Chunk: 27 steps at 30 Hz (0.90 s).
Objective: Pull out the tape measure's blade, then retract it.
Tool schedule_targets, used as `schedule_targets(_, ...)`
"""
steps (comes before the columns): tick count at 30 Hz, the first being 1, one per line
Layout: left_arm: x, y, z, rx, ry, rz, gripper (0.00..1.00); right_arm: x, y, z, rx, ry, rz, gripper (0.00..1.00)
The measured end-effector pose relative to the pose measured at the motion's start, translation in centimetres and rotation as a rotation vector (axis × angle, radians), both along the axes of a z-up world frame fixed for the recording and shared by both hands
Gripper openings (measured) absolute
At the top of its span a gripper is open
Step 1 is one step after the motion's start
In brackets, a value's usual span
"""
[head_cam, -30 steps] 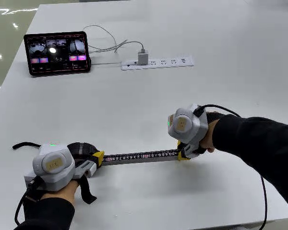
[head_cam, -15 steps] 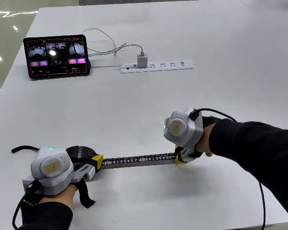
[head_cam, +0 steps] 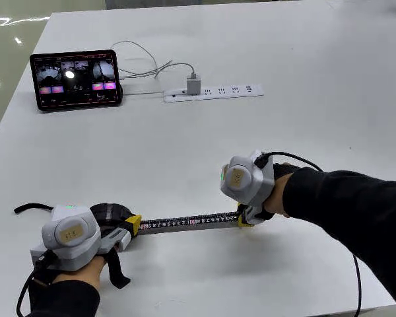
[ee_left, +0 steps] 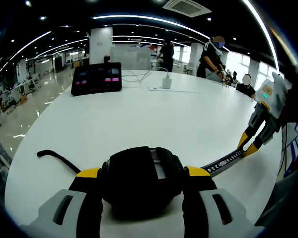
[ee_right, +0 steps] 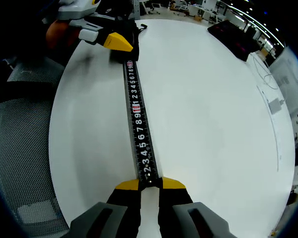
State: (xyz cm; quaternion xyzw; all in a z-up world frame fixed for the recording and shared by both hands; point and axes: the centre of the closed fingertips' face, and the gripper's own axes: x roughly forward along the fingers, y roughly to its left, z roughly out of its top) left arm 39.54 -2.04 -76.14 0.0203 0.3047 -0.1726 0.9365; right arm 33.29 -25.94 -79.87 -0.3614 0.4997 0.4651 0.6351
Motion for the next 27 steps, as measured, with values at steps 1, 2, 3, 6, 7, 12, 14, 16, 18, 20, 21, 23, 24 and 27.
schedule_targets(1, 0.00, 0.00, -0.01, 0.000, 0.001, 0.000, 0.60, 0.02, 0.01, -0.02, -0.002, -0.001, 0.003, 0.08)
schedule_targets(2, 0.01, 0.01, -0.03, 0.000, 0.002, -0.001, 0.60, 0.07, 0.01, -0.03, -0.005, -0.001, 0.006, 0.08)
schedule_targets(3, 0.00, 0.01, -0.03, 0.000, 0.002, -0.001, 0.60, 0.06, 0.03, -0.02, -0.005, 0.000, 0.006, 0.08)
schedule_targets(6, 0.04, 0.05, -0.08, 0.000, 0.005, -0.001, 0.60, 0.06, 0.09, 0.01, -0.005, 0.002, 0.002, 0.08)
schedule_targets(7, 0.03, 0.05, -0.08, -0.001, 0.005, -0.001, 0.60, 0.06, 0.13, 0.02, -0.006, 0.003, 0.002, 0.08)
schedule_targets(12, 0.02, 0.04, 0.00, -0.003, -0.002, -0.002, 0.60, 0.06, 0.25, 0.05, -0.008, 0.007, -0.004, 0.08)
schedule_targets(14, 0.02, 0.04, 0.01, -0.004, -0.002, -0.001, 0.60, 0.06, 0.28, 0.05, -0.007, 0.003, -0.011, 0.09)
schedule_targets(16, -0.01, 0.03, 0.01, -0.003, 0.000, -0.001, 0.60, 0.02, 0.32, 0.05, -0.008, 0.000, -0.010, 0.09)
schedule_targets(18, -0.03, 0.02, -0.01, -0.003, 0.005, 0.001, 0.60, 0.02, 0.37, 0.06, -0.008, -0.001, 0.003, 0.08)
schedule_targets(20, -0.01, 0.03, -0.01, -0.002, 0.007, 0.001, 0.60, 0.14, 0.40, 0.08, 0.001, 0.008, 0.000, 0.08)
schedule_targets(21, -0.01, 0.04, -0.02, -0.001, 0.007, 0.001, 0.60, 0.15, 0.39, 0.10, 0.002, 0.010, -0.003, 0.08)
schedule_targets(23, -0.02, 0.05, -0.03, 0.000, 0.008, 0.000, 0.60, 0.12, 0.50, 0.10, 0.001, 0.011, 0.003, 0.08)
schedule_targets(24, -0.03, 0.05, -0.03, 0.000, 0.007, 0.000, 0.60, 0.13, 0.56, 0.09, -0.004, 0.012, 0.007, 0.08)
schedule_targets(27, -0.03, 0.04, -0.01, 0.001, 0.005, 0.001, 0.60, 0.15, 0.65, 0.12, -0.008, 0.011, 0.011, 0.08)
